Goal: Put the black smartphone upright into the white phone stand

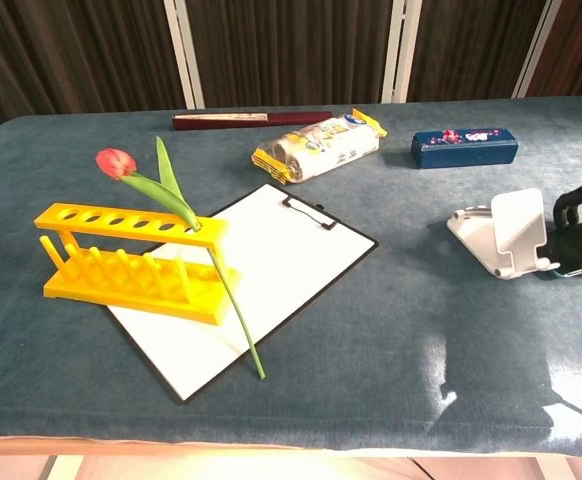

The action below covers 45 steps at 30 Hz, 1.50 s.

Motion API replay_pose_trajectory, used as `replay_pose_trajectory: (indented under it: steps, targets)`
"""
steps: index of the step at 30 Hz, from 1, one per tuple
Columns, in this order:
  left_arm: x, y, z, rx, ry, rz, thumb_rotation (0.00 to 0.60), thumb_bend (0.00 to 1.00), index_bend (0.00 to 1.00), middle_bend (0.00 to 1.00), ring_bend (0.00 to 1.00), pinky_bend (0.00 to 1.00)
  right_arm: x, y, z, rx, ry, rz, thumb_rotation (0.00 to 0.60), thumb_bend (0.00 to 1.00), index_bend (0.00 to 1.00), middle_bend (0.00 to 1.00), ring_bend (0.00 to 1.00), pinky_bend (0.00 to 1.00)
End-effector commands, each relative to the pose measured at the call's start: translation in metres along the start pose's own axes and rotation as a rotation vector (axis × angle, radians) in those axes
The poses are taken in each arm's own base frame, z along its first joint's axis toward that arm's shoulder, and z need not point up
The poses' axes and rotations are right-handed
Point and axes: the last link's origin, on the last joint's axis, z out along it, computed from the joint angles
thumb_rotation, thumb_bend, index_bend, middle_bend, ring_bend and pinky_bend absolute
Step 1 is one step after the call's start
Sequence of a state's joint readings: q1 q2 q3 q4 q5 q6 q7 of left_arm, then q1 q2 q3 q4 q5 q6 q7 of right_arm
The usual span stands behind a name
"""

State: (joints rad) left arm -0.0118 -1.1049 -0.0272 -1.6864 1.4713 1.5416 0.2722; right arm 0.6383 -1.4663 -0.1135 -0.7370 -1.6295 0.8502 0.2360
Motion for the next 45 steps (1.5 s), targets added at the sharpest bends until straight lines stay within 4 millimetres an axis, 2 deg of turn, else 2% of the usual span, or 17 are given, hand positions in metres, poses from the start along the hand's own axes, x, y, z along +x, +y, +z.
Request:
replay_pose_trajectory:
  steps: [1, 11, 18, 24, 31, 37, 45]
  targets:
    - [0.0, 0.0, 0.0, -0.001, -0.001, 0.0, 0.6, 0.53, 0.19, 0.12, 0.1, 0.27, -0.001, 0.0, -0.003, 0.01, 0.001, 0.004, 0.6, 0.53, 0.9, 0.78, 0.87, 0.83]
    - [0.0, 0.0, 0.0, -0.001, -0.001, -0.003, 0.6, 0.53, 0.19, 0.12, 0.1, 0.27, -0.001, 0.0, -0.008, 0.016, 0.028, 0.031, 0.6, 0.55, 0.91, 0.78, 0.87, 0.83]
    - [0.0, 0.0, -0.001, -0.003, -0.001, -0.003, 0.6, 0.53, 0.19, 0.12, 0.1, 0.27, 0.009, 0.006, -0.024, -0.018, 0.135, 0.019, 0.6, 0.55, 0.91, 0.78, 0.87, 0.83]
    - [-0.001, 0.0, 0.0, -0.003, -0.004, 0.0, 0.6, 0.53, 0.19, 0.11, 0.1, 0.27, 0.022, 0.007, -0.041, -0.098, 0.296, -0.113, 0.6, 0.56, 0.91, 0.78, 0.87, 0.83]
    - [-0.001, 0.0, 0.001, 0.001, -0.01, -0.004, 0.6, 0.53, 0.19, 0.11, 0.1, 0.27, 0.039, -0.008, -0.052, -0.066, 0.449, -0.286, 0.6, 0.56, 0.91, 0.78, 0.87, 0.82]
    - [0.0, -0.001, 0.001, 0.007, -0.007, -0.009, 0.6, 0.53, 0.19, 0.11, 0.1, 0.27, 0.056, -0.029, -0.053, 0.024, 0.624, -0.542, 0.6, 0.56, 0.93, 0.78, 0.87, 0.78]
    - [0.001, -0.002, 0.0, 0.007, -0.005, -0.013, 0.6, 0.53, 0.19, 0.11, 0.1, 0.27, 0.072, -0.047, -0.039, 0.213, 0.714, -0.763, 0.6, 0.56, 0.93, 0.78, 0.87, 0.78]
